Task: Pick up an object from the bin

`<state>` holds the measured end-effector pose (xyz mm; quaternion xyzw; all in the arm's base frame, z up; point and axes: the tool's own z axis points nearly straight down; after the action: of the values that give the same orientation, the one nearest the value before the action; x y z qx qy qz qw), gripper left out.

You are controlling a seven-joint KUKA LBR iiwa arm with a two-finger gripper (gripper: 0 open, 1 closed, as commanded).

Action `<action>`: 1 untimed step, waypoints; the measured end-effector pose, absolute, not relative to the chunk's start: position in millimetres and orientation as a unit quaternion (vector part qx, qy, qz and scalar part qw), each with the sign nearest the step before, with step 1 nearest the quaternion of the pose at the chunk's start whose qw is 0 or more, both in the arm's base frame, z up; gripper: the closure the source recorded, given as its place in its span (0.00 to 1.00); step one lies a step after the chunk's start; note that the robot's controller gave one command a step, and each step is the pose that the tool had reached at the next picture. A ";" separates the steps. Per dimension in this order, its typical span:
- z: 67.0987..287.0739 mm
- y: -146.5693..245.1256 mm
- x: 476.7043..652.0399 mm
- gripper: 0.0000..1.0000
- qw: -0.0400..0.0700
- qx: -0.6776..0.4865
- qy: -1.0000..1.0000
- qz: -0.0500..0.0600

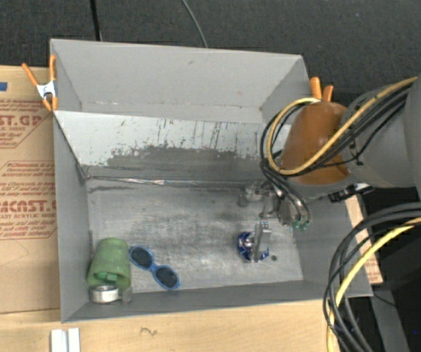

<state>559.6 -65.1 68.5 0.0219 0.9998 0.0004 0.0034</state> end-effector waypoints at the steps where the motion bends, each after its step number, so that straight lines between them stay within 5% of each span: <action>1: 71.4 -94.5 537.5 0.00 0.002 0.170 0.985 0.001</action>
Offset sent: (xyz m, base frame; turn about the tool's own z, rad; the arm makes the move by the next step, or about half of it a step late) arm -0.0238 -0.0304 0.0015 0.2983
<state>537.5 -94.5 71.4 0.1700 0.9854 0.0008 0.0025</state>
